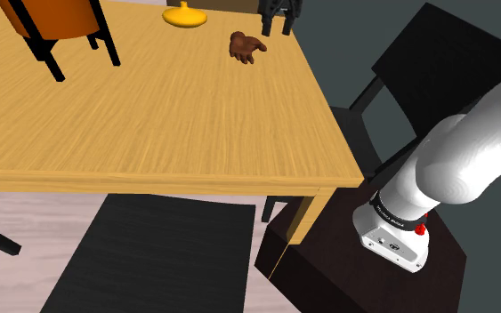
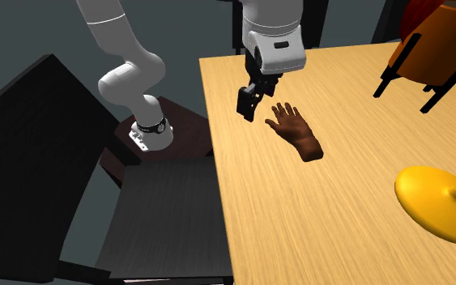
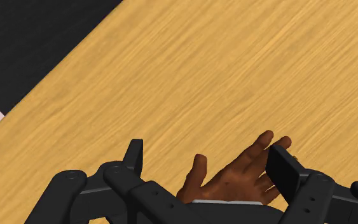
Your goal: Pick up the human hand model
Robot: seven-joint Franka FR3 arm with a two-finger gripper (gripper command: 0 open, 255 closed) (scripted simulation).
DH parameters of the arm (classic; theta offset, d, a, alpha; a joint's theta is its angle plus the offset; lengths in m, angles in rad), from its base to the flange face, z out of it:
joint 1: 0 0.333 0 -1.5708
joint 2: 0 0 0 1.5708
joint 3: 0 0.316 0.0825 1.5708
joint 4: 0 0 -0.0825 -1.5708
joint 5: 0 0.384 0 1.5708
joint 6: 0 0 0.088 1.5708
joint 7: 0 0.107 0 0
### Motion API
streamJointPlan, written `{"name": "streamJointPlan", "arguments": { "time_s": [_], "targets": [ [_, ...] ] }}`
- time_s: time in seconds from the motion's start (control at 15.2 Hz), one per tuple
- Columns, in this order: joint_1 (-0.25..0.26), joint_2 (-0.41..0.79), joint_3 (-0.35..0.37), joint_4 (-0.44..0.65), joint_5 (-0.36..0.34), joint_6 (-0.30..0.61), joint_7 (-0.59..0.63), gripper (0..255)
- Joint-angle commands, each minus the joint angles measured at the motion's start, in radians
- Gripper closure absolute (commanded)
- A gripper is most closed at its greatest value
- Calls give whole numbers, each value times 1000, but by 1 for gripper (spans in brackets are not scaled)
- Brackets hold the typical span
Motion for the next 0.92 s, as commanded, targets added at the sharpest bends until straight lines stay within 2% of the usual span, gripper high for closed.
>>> {"name": "streamJointPlan", "arguments": {
  "time_s": [0.0, 0.07, 0.53, 0.66, 0.73, 0.86],
  "targets": [
    [2, 95, -2, 105, 22, -24, 7, 0],
    [2, 113, -3, 126, 26, -30, 9, 0],
    [3, 105, -1, 16, 27, 72, -6, 0],
    [3, 105, -1, 16, 27, 72, -6, 0],
    [3, 103, -1, 15, 27, 70, -5, 255],
    [3, 103, 0, 15, 27, 71, -5, 255]
  ]
}}
